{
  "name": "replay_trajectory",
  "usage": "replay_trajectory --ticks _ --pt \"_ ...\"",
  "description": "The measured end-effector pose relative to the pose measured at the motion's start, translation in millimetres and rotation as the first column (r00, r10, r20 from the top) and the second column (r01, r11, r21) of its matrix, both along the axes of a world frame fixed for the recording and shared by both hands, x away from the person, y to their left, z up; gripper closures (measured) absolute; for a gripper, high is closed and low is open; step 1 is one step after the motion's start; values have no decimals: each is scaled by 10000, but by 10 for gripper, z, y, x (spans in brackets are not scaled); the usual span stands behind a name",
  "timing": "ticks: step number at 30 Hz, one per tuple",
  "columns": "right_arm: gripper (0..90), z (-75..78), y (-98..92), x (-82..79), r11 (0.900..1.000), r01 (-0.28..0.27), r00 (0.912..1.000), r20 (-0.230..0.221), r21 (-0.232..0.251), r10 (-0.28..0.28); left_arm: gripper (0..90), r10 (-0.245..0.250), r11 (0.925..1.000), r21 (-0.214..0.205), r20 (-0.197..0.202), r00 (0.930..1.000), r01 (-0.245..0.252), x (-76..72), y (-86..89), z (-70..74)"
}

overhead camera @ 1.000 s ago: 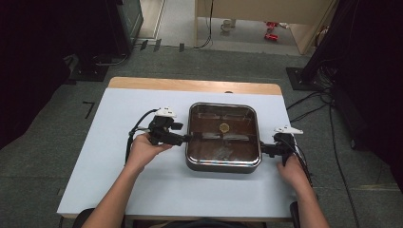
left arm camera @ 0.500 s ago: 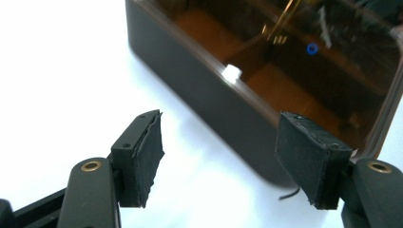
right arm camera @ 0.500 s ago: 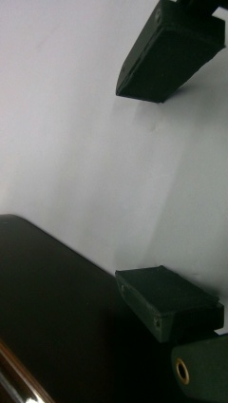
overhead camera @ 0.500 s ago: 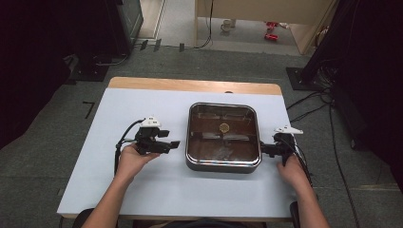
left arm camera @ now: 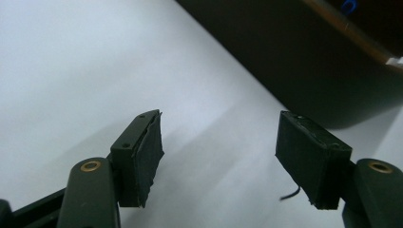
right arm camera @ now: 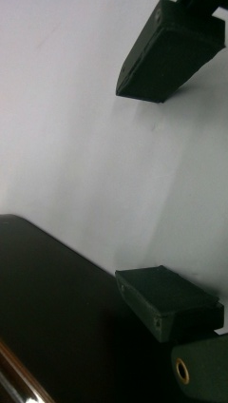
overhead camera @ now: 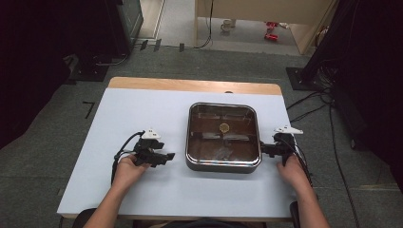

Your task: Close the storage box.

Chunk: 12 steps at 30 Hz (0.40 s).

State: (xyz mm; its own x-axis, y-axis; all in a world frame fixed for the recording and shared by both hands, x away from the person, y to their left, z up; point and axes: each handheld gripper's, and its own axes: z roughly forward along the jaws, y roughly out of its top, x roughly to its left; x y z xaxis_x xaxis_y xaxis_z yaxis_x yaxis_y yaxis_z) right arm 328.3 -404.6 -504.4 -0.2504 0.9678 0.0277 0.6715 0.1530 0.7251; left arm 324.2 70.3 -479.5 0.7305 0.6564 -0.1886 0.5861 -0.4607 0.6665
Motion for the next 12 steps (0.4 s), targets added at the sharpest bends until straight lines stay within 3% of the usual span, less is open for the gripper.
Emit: replay_trajectory --ticks 2,7,12 --pt "113 0 0 0 10000 0 10000 3 -4 0 319 -11 10000 -16 -237 9997 11 -25 -21 -46" --pt "113 0 0 0 10000 1 10000 3 -12 -1 261 -46 9999 141 654 9978 37 -153 -73 -106" --pt "113 0 0 0 10000 -5 10000 6 -19 5 246 -46 9999 164 1031 9947 29 -193 -77 -137"
